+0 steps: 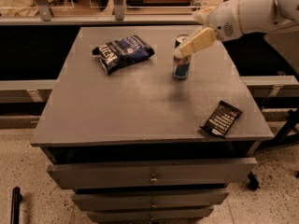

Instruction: Pick redbull can

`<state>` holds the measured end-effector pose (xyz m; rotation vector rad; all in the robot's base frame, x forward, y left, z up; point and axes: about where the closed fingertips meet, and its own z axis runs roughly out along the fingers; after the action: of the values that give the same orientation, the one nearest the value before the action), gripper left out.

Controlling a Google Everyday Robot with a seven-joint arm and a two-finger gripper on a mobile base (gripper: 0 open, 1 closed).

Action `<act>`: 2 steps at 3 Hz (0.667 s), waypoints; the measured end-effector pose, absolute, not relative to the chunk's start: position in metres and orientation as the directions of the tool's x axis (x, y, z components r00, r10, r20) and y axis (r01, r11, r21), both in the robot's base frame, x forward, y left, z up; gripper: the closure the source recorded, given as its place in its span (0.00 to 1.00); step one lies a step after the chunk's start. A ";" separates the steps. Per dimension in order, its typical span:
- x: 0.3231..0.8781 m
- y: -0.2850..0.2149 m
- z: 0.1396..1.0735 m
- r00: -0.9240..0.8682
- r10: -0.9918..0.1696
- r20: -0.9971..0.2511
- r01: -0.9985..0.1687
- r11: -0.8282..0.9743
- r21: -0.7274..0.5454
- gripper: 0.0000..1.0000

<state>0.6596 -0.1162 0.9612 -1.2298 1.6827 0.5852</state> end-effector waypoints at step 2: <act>0.663 -0.123 0.935 -0.097 -0.443 -0.891 -0.895 0.431 -0.117 0.00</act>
Offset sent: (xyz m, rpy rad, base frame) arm 0.0082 -0.0174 -0.0189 0.0181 0.0089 -0.0829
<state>0.6629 -0.1229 0.9352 -1.1679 1.7160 0.5842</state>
